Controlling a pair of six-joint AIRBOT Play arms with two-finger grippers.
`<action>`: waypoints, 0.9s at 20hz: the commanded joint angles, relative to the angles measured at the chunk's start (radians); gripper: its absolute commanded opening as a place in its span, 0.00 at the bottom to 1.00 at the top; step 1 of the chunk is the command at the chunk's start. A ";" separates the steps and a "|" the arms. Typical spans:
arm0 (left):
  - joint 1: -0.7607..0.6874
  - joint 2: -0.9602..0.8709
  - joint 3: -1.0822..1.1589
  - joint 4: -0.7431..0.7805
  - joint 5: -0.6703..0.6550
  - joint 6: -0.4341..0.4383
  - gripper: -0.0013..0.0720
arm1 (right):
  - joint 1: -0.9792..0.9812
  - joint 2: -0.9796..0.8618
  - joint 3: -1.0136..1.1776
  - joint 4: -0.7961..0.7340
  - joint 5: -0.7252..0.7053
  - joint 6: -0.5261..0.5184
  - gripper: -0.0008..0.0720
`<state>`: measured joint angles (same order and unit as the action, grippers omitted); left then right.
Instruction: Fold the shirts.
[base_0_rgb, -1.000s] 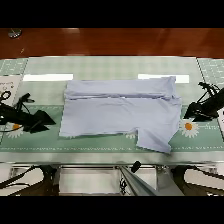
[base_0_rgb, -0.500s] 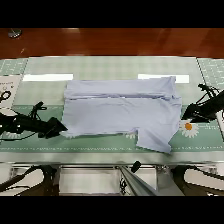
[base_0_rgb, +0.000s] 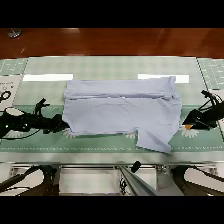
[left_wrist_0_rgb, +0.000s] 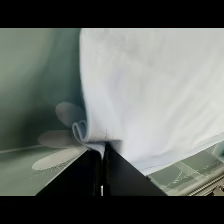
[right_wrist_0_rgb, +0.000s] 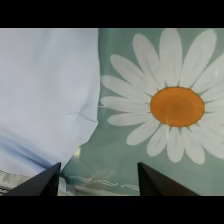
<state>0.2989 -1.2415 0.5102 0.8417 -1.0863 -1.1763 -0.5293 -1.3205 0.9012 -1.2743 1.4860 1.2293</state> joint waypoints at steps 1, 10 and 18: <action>0.008 0.000 0.000 -0.004 -0.024 0.024 0.05 | -0.094 0.068 -0.136 0.118 -0.069 -0.060 0.76; 0.008 0.000 0.000 -0.004 -0.016 0.024 0.05 | -0.096 0.077 -0.275 0.243 -0.226 -0.067 0.75; 0.008 0.000 0.000 -0.005 0.014 0.024 0.05 | -0.096 0.077 -0.383 0.256 -0.338 -0.064 0.38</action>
<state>0.3065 -1.2415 0.5102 0.8356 -1.0943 -1.1522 -0.6247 -1.2434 0.5476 -1.0164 1.2072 1.1641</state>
